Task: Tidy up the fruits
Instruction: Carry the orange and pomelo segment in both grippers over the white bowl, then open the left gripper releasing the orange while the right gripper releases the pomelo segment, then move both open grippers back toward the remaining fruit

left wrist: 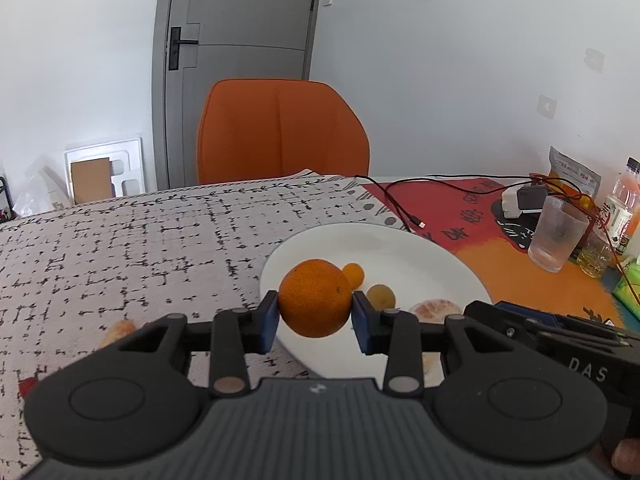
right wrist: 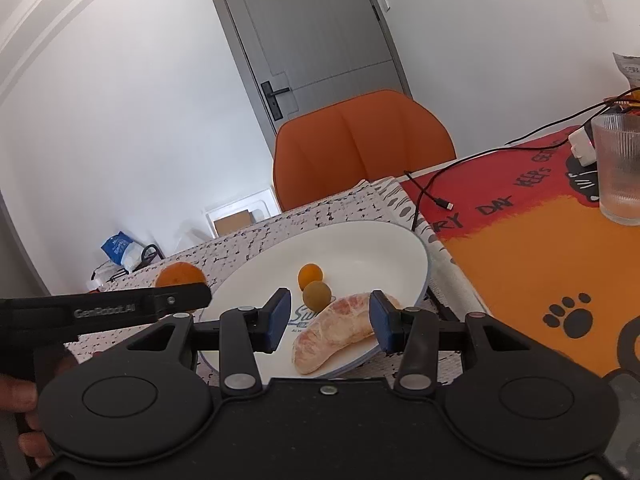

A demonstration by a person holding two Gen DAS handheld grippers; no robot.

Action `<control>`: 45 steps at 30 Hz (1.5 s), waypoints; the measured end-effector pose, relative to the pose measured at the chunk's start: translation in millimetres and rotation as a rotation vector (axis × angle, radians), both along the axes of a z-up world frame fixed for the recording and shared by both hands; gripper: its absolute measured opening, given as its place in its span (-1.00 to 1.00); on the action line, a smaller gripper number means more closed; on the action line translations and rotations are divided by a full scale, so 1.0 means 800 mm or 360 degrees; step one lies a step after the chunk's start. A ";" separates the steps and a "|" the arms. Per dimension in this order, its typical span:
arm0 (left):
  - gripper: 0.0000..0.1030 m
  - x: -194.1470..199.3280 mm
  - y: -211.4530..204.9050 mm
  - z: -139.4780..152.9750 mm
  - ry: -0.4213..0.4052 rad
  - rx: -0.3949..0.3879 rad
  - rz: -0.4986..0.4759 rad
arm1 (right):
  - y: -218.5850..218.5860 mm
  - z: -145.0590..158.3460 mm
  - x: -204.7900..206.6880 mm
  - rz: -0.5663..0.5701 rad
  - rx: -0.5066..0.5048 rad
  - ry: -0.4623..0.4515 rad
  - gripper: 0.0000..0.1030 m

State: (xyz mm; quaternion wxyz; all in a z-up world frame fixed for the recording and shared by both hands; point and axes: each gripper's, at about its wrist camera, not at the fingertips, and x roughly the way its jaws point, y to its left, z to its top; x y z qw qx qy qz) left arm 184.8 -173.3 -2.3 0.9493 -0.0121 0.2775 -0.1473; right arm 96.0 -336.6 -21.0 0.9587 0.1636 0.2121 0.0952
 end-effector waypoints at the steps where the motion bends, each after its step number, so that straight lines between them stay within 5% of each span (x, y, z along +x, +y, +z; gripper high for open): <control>1: -0.28 0.001 -0.002 0.001 -0.0002 -0.0001 -0.0005 | -0.001 0.000 -0.001 -0.0003 0.0002 -0.0002 -0.13; 16: -0.15 -0.005 0.008 0.016 -0.0041 -0.0004 0.0028 | -0.002 0.006 -0.006 -0.0027 0.0022 0.0003 -0.02; 24: 0.25 -0.022 0.047 0.022 -0.0060 0.0015 0.0128 | 0.021 0.009 -0.004 0.0013 0.0007 0.0008 0.25; 35: 0.75 -0.044 0.106 0.035 -0.0113 -0.0032 0.0257 | 0.056 0.022 -0.013 0.0063 -0.0038 -0.0030 0.98; 45: 0.82 -0.071 0.150 0.034 -0.0119 -0.0035 0.0327 | 0.087 0.027 -0.016 0.0124 -0.0053 -0.0012 1.00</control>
